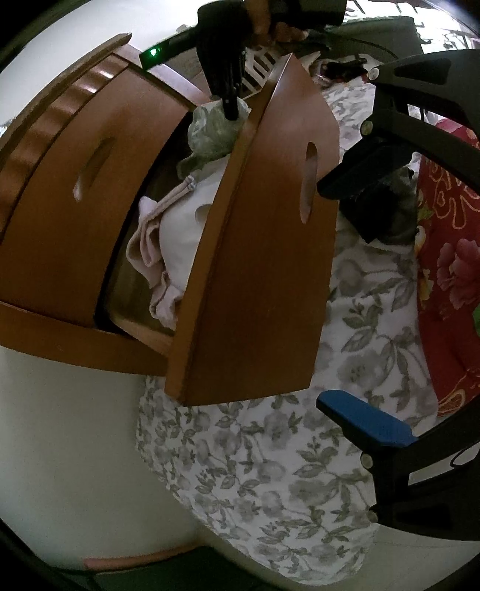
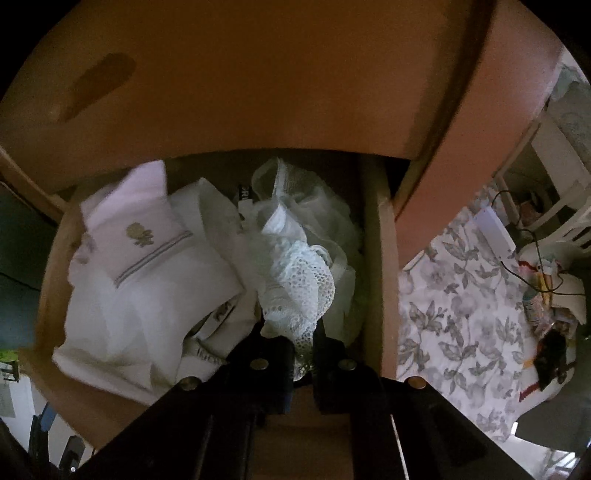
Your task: Take underwear out of drawer
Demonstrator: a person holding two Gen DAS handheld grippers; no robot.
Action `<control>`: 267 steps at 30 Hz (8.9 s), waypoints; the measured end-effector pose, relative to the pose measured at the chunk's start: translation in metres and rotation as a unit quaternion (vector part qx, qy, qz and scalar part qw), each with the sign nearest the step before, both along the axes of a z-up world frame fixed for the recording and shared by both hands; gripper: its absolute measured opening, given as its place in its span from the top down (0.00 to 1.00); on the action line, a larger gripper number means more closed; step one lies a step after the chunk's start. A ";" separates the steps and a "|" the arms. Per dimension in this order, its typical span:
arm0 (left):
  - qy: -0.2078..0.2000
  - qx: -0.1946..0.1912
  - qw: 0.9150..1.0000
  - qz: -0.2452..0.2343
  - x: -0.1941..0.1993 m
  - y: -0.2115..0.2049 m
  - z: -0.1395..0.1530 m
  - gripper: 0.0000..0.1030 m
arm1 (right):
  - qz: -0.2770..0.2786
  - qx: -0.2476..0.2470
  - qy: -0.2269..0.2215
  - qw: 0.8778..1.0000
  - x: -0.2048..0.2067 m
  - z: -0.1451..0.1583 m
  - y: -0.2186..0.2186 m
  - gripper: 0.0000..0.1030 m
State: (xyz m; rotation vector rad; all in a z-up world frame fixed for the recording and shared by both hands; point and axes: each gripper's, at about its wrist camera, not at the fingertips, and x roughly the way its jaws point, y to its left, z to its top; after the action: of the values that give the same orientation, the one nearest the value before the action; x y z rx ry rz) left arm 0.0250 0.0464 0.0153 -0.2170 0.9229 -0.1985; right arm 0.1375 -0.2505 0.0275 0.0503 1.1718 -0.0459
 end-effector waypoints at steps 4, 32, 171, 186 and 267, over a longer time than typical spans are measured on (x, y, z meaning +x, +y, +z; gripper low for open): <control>-0.001 0.001 1.000 -0.001 -0.003 -0.002 0.003 0.00 | 0.006 0.006 -0.024 1.000 -0.017 0.017 0.001 0.93; -0.038 0.011 0.999 -0.009 -0.038 -0.015 0.040 0.00 | 0.061 0.018 -0.218 0.974 -0.135 0.160 0.030 0.93; -0.084 -0.001 0.996 0.015 -0.008 -0.009 0.038 0.00 | 0.119 0.022 -0.140 0.983 -0.114 0.053 0.063 0.00; -0.067 0.018 0.997 0.017 0.010 -0.004 0.032 0.00 | 0.150 -0.018 -0.161 0.975 -0.053 0.078 0.090 0.00; -0.028 0.037 0.999 0.001 -0.013 -0.013 0.034 0.00 | 0.032 0.013 -0.192 0.981 -0.077 0.096 0.029 0.93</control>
State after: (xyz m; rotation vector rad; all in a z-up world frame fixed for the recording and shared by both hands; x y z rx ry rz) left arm 0.0119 0.0336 0.0494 -0.1433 0.8719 -0.1678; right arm 0.0609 -0.2212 0.1239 0.0427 0.7864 0.0354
